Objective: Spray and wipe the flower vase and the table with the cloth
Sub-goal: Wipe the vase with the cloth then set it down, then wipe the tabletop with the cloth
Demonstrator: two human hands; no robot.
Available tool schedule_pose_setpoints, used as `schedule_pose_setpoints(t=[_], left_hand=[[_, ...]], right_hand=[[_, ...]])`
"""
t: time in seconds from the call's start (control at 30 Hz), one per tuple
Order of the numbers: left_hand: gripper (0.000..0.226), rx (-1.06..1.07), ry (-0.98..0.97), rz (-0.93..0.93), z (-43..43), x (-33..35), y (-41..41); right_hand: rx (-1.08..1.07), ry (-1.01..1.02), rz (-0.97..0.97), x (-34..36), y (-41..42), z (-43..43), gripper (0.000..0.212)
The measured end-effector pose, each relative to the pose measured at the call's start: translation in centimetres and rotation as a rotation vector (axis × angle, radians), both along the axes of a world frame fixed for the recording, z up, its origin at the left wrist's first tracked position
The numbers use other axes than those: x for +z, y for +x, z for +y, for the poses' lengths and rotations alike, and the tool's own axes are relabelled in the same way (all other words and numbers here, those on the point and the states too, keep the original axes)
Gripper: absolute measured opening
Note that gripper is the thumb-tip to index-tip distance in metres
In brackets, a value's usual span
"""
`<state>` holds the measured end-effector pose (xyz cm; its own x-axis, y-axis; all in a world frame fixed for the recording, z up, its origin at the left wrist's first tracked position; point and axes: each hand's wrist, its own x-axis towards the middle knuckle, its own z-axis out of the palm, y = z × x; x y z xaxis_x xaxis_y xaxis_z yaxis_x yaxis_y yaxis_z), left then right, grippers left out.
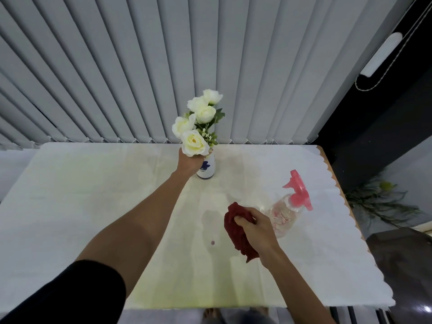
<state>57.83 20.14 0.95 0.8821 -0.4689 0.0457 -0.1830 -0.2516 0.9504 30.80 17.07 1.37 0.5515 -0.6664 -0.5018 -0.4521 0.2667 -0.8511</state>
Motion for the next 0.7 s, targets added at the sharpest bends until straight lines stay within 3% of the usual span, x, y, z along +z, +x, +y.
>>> schedule_pose_setpoints(t=[0.2,0.37,0.47,0.57,0.7], left_hand=[[0.031,0.036,0.122,0.008,0.3,-0.7,0.1],[0.069,0.012,0.316,0.003,4.7,-5.0,-5.1],[0.066,0.022,0.467,0.025,9.9,-9.7,-11.0],[0.057,0.033,0.611,-0.111,15.1,-13.0,-15.3],[0.061,0.169,0.869,-0.206,20.2,-14.8,-17.0]], right_hand=[[0.102,-0.101,0.003,0.2,1.0,1.3,0.025],[0.207,-0.302,-0.001,-2.1,0.6,3.7,0.029],[0.544,-0.528,0.138,-6.7,-0.7,6.3,0.043],[0.937,-0.812,0.295,-11.4,-2.3,8.6,0.06],[1.013,-1.076,0.28,-13.7,1.0,4.5,0.058]])
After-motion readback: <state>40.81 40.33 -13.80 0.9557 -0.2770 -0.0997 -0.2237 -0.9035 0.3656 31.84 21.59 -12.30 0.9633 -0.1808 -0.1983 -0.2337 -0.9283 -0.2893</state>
